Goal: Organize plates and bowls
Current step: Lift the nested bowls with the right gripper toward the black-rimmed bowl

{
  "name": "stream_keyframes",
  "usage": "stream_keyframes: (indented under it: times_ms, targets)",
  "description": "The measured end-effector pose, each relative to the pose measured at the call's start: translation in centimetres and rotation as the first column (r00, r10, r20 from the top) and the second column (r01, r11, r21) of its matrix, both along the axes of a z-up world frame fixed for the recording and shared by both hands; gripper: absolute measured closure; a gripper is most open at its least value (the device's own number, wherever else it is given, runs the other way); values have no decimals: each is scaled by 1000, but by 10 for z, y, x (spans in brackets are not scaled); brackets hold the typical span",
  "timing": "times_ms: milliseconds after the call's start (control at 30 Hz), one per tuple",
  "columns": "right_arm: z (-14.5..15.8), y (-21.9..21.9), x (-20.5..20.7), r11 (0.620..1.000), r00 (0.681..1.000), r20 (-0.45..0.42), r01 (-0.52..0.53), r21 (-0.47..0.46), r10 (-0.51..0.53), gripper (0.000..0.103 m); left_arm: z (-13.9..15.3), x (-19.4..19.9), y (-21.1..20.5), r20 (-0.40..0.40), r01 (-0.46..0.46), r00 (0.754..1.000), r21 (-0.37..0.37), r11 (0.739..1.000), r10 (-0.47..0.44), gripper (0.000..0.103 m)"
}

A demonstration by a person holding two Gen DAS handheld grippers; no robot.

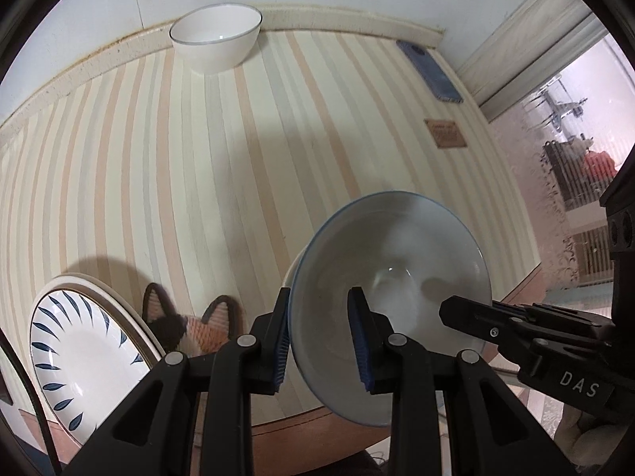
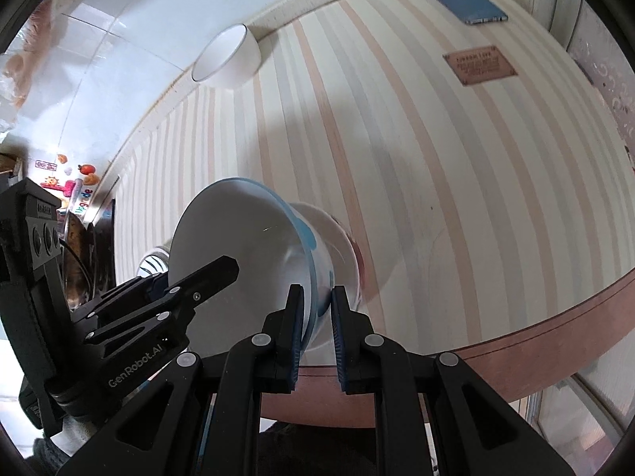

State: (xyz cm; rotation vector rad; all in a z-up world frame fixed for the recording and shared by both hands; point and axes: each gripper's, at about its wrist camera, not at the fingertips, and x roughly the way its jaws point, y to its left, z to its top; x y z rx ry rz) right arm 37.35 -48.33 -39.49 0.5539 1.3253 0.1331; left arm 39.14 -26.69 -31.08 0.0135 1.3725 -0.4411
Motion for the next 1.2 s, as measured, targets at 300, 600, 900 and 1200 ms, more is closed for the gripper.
stream_keyframes:
  times_ms: [300, 600, 900, 1200]
  targets:
    - [-20, 5, 8, 1000, 998, -53, -23, -8, 23, 88, -14, 1, -2, -11, 18, 1000, 29, 999, -18, 78]
    - [-19, -1, 14, 999, 993, -115, -26, 18, 28, 83, -8, 7, 5, -23, 18, 1000, -1, 1000, -18, 78]
    - [48, -32, 71, 997, 1000, 12, 8, 72, -9, 56, 62, 82, 49, 105, -133, 984, -79, 988, 141, 72]
    - [36, 6, 235, 998, 995, 95, -6, 70, 0, 54, 19, 220, 80, 87, -289, 952, -69, 955, 294, 72]
